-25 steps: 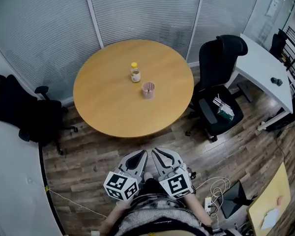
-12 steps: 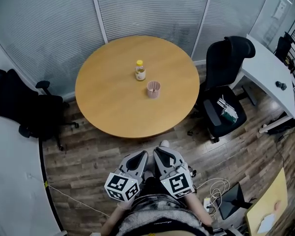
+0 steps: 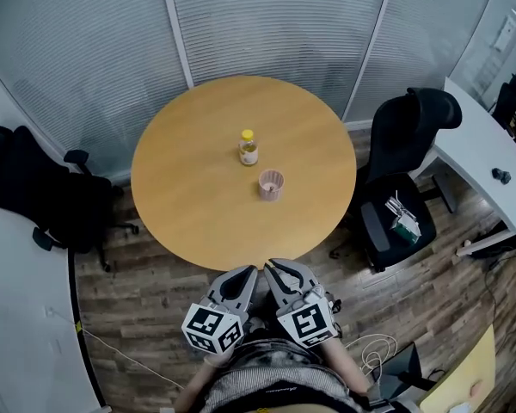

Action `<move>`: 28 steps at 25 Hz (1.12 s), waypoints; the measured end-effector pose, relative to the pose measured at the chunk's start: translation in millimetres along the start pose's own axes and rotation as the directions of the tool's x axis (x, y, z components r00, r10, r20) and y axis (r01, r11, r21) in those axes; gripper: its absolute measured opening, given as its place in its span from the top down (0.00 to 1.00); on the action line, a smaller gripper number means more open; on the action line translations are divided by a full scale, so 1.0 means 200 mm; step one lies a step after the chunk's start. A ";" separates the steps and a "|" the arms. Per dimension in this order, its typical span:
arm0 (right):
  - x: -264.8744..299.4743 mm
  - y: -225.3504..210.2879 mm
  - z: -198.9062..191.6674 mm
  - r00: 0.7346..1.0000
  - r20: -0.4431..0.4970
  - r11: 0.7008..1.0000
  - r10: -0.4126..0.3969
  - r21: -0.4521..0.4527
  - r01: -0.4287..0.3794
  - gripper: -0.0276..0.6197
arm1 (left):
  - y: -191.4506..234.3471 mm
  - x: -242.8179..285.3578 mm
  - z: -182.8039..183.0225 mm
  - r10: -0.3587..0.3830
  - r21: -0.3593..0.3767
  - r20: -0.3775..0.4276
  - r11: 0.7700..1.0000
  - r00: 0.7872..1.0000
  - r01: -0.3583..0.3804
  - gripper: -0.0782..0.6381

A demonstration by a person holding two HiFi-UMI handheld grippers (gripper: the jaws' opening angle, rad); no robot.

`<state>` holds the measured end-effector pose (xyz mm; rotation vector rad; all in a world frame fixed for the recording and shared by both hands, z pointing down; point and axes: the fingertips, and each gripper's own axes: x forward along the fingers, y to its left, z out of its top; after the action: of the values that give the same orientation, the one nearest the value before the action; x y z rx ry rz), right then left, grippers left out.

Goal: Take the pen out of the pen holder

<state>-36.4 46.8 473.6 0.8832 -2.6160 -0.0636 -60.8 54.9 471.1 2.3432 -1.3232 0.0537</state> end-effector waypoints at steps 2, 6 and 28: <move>0.05 -0.08 0.02 1.000 0.010 1.000 0.007 0.007 -0.007 0.89 | 0.03 0.08 0.05 0.009 0.002 0.003 1.000 1.000 -0.009 0.88; 0.14 -0.23 0.05 0.999 0.033 0.999 0.014 0.037 -0.015 0.89 | 0.10 0.22 0.12 0.027 -0.001 -0.001 1.000 1.000 -0.027 0.88; 0.39 -0.75 0.03 0.996 0.074 0.996 0.048 0.068 -0.053 0.89 | 0.25 0.73 0.30 0.087 -0.006 0.018 0.996 0.996 -0.087 0.88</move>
<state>-10.1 -119.7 470.7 0.8518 -2.7214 0.0096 -33.3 -108.7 471.0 2.2858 -1.4322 0.0562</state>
